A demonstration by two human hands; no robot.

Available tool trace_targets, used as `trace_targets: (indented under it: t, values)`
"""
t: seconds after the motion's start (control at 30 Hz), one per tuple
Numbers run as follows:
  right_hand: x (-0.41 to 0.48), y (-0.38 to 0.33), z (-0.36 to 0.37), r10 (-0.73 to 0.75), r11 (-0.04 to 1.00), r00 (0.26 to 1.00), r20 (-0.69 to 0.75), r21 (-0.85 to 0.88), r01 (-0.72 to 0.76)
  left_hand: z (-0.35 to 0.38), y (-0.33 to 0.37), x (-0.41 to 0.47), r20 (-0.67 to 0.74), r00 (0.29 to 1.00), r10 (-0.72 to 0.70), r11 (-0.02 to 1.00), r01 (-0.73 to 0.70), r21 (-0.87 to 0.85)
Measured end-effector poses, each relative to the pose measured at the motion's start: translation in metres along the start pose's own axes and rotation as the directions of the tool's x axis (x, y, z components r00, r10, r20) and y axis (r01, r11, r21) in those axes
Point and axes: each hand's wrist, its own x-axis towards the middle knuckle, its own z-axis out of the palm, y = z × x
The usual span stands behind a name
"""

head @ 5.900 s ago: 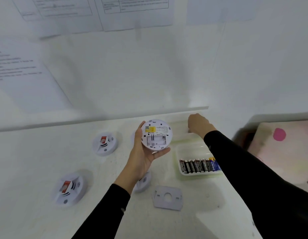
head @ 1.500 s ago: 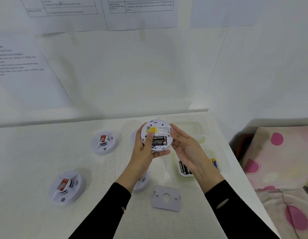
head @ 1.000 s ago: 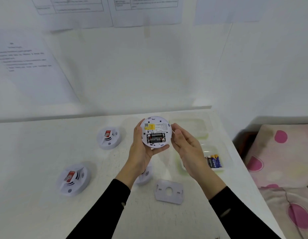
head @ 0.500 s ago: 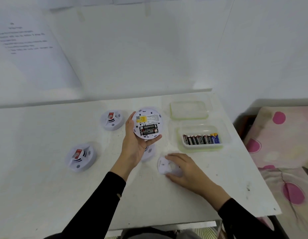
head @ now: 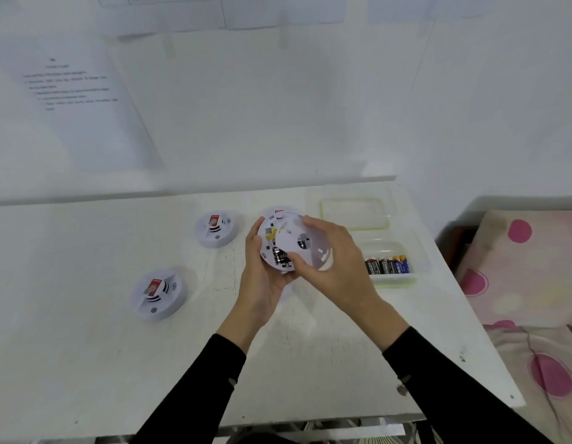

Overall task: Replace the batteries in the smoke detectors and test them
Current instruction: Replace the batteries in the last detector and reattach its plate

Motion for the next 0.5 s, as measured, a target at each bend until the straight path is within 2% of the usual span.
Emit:
trace_targets:
  t: [0.13,0.3,0.5]
  values:
    - [0.005,-0.006,0.018,0.025,1.0,0.996,-0.081,0.005,-0.025,0.008,-0.003,-0.001,-0.044,0.999,-0.002,1.0,0.002,0.003]
    - [0.006,-0.01,0.025,0.112,0.992,0.986,-0.123,0.064,-0.104,0.021,-0.006,-0.008,-0.068,0.997,0.048,0.991,-0.056,-0.124]
    - [0.004,-0.012,0.023,0.084,0.995,0.986,-0.141,0.056,-0.077,0.026,-0.006,-0.007,-0.074,0.997,0.027,0.994,-0.035,-0.102]
